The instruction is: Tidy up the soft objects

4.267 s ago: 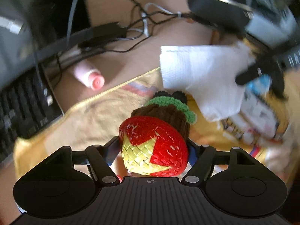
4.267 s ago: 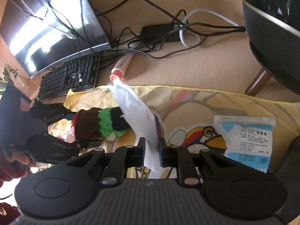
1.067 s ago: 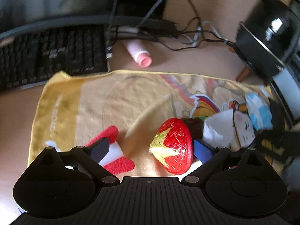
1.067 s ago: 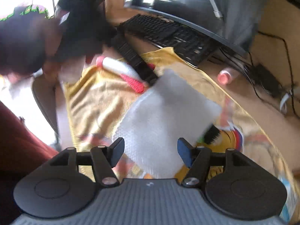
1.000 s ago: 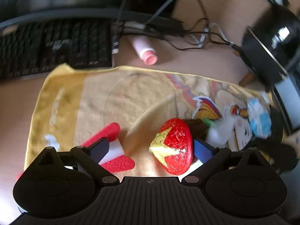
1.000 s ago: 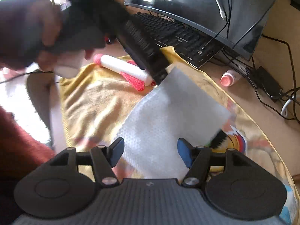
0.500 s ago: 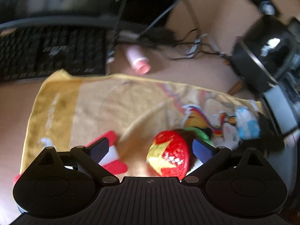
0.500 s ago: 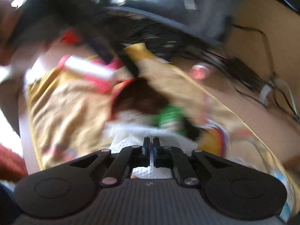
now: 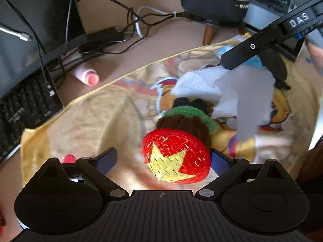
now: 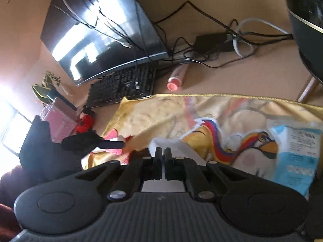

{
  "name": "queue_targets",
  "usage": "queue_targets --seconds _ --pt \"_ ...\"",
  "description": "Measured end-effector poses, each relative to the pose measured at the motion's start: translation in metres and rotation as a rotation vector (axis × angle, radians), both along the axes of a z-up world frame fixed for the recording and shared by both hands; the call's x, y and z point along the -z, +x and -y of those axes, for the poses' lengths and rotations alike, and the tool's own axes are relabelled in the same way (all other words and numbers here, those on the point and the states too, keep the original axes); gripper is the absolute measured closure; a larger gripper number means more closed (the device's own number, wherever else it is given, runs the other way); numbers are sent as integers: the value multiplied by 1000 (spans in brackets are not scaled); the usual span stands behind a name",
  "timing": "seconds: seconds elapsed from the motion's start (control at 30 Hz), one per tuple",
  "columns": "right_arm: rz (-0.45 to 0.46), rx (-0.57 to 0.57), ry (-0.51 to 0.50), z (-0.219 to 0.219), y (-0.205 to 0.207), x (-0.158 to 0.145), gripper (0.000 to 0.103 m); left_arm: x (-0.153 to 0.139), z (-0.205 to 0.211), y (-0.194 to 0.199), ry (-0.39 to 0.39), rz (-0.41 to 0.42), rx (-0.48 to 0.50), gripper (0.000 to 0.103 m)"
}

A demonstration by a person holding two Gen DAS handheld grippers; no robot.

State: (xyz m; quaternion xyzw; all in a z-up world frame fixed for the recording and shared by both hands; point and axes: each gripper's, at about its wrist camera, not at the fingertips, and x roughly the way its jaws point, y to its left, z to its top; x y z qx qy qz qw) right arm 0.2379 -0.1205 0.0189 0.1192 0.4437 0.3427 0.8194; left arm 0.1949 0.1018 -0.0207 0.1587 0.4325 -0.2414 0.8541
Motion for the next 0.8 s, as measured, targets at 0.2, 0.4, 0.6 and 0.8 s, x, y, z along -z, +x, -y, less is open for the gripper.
queue_targets --seconds 0.2,0.4,0.6,0.8 --pt "228 -159 -299 -34 -33 8 30 -11 -23 16 -68 0 -129 2" --pt "498 -410 -527 -84 -83 34 8 -15 -34 30 -128 -35 -238 1" --pt "632 -355 -666 -117 -78 66 39 -17 -33 30 -104 -64 -247 1" --pt "438 -240 -526 -78 -45 39 95 -17 -40 19 -111 -45 -256 2"
